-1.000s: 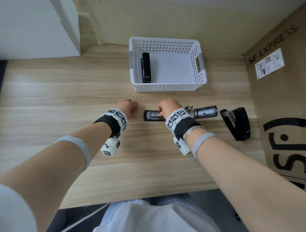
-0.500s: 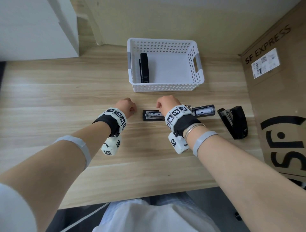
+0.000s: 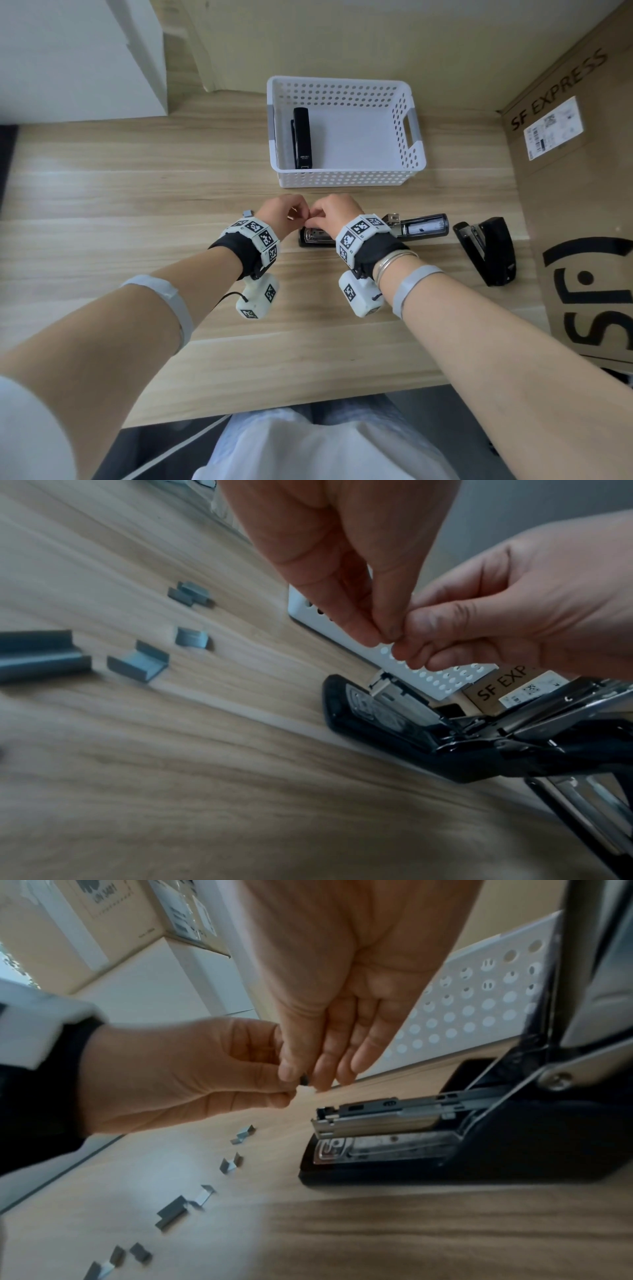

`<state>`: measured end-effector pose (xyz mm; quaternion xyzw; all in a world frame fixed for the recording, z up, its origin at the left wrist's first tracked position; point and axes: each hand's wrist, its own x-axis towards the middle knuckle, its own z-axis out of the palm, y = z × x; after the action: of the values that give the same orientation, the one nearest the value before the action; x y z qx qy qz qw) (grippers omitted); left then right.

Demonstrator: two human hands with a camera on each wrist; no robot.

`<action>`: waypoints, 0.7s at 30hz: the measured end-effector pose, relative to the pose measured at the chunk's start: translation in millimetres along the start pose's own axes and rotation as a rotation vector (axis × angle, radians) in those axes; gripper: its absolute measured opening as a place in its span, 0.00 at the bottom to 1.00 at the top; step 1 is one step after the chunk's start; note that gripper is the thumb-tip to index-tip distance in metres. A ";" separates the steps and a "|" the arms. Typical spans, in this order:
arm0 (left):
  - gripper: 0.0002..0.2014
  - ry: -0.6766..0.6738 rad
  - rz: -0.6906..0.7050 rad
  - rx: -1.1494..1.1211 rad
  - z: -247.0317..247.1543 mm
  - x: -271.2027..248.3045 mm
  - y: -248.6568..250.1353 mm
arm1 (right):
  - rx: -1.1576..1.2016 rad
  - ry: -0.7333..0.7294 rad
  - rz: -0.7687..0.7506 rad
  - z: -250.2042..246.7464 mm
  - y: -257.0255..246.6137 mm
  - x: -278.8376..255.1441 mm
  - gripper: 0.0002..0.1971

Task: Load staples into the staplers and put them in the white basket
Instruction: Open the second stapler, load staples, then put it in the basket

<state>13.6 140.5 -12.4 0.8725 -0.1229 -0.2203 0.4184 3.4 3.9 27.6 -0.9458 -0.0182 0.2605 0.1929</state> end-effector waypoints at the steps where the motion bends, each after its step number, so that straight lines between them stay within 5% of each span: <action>1: 0.10 -0.003 -0.008 0.009 0.7 0.1 -0.4 | -0.016 0.006 -0.003 -0.8 1.3 -1.3 0.11; 6: 0.05 -0.051 -0.060 0.073 5.9 -4.3 5.0 | -0.069 0.018 -0.007 1.7 6.4 -8.0 0.07; 21: 0.16 -0.094 -0.059 0.209 15.4 -3.0 14.1 | -0.065 -0.001 0.031 -5.2 16.5 -9.5 0.08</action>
<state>3.1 122.6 -9.1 0.9032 -0.1388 -0.2594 0.3124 -3.2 -14.5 30.1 -0.9516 -0.0119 0.2631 0.1581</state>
